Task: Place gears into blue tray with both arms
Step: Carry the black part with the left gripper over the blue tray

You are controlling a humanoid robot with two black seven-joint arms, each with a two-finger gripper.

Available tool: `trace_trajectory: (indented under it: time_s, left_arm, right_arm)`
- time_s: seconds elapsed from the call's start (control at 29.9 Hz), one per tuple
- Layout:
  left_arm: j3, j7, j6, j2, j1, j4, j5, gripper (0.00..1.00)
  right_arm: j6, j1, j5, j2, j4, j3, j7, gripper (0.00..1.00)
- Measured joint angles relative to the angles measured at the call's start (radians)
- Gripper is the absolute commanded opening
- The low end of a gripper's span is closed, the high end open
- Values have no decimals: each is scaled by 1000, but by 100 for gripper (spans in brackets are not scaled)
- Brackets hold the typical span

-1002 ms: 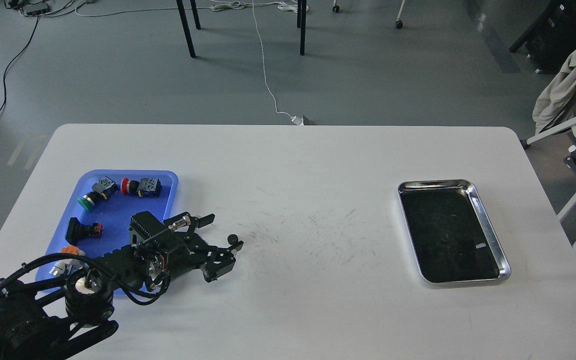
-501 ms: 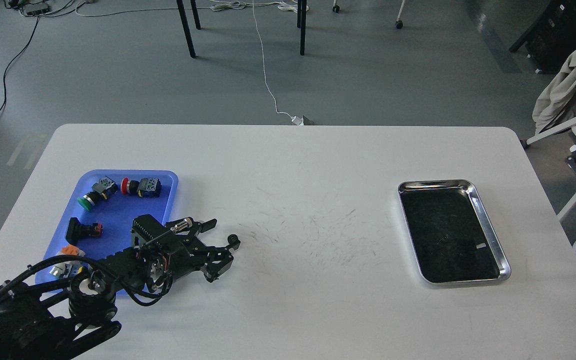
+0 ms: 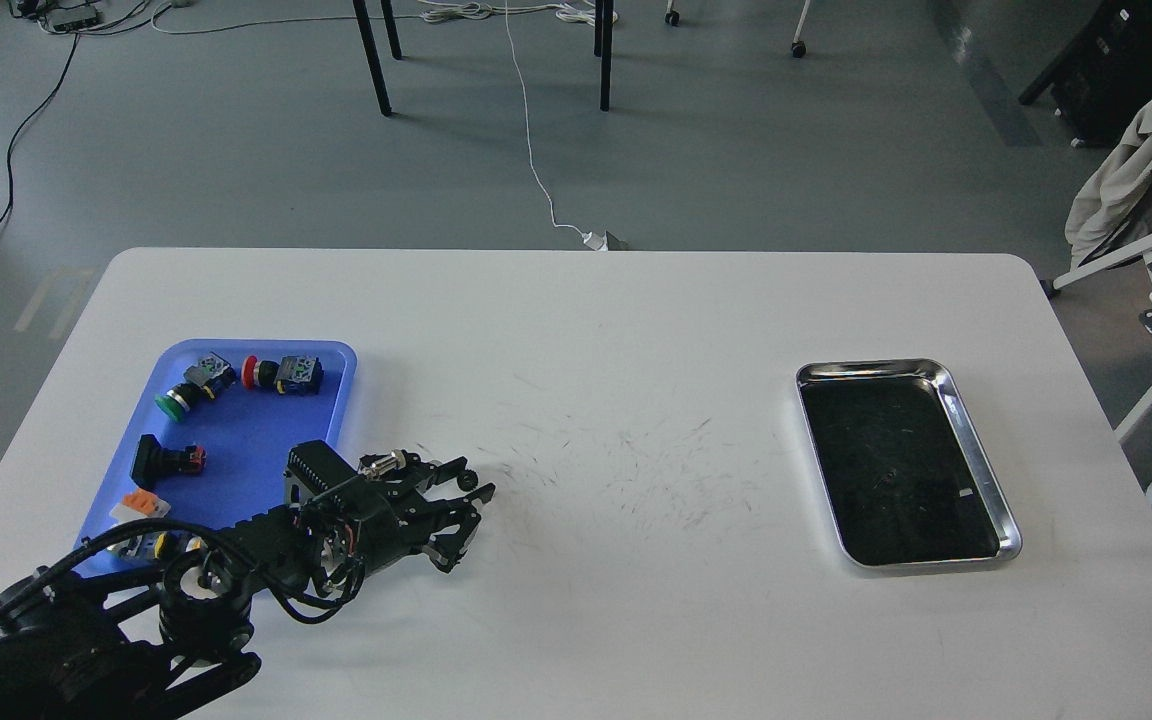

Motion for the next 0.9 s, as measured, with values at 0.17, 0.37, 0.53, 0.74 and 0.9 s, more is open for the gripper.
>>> trace_trajectory:
  time_s: [0.17,0.37,0.53,0.74,0.9]
  left_arm:
    - [-3,0,-1,10,-7,-2,0,9]
    - [-34,1,14,132,-54,-98,-15,9]
    - [-69,-16,18,333,-69,-206,-95,9]
    - [-71,-81,63,463,-40,-168,-221,10]
    - [-63,-111,116,461,3,-54,-271,10]
  right_arm:
    - [0,1,-1,0,0,0,0,96]
    - [0,1,-1,0,2,-2,0,96]
    - [0,1,-1,-1,3,-3,-1,96]
    - [0,3,-1,-4,6,-4,-2,96]
    - [0,4,-2,-10,3,-4,-3,96]
